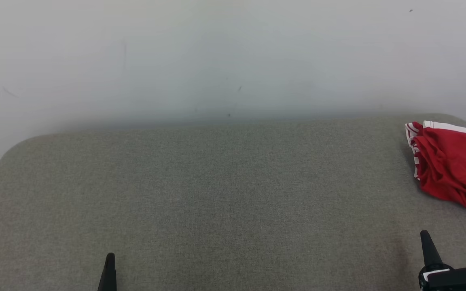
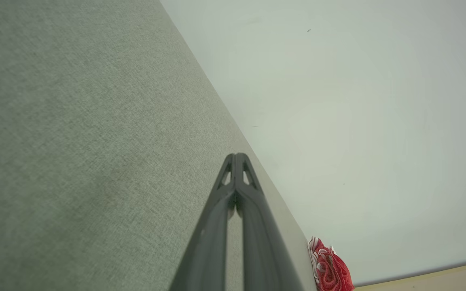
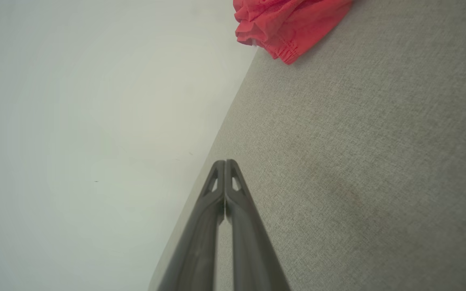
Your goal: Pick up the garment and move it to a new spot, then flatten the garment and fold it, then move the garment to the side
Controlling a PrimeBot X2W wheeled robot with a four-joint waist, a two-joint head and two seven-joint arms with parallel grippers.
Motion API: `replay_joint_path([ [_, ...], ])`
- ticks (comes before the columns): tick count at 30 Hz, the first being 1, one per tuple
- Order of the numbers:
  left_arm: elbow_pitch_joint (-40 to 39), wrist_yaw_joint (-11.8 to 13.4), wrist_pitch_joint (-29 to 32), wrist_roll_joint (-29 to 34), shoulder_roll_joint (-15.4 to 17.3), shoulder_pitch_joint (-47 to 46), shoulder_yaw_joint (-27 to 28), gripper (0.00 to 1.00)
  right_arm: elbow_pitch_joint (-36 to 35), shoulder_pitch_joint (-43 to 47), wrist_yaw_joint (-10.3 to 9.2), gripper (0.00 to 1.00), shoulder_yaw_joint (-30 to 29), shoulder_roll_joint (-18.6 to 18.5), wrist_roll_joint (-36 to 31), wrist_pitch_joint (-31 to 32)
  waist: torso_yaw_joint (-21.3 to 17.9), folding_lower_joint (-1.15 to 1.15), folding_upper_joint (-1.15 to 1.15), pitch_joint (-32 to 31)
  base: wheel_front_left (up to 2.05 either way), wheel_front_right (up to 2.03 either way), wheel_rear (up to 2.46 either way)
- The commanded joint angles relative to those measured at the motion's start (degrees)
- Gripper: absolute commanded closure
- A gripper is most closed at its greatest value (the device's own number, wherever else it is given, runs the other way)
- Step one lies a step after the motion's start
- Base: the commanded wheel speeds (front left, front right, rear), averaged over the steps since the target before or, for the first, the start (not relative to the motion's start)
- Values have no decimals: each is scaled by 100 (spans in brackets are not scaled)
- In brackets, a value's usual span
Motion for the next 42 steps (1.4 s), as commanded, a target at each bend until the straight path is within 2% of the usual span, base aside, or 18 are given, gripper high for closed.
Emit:
replay_joint_path([
  [1, 0, -56, 25, -220, 6, -158, 0, 100, -21, -152, 1, 100, -62, -31, 210, 56, 0, 0, 0, 9, 0, 0, 0],
  [42, 472, -153, 314, -2335, 7, -687, -69, 100, 371, -629, 1, 100, -677, 44, 2314, 730, 1, -1, 0, 206, 0, 0, 0],
])
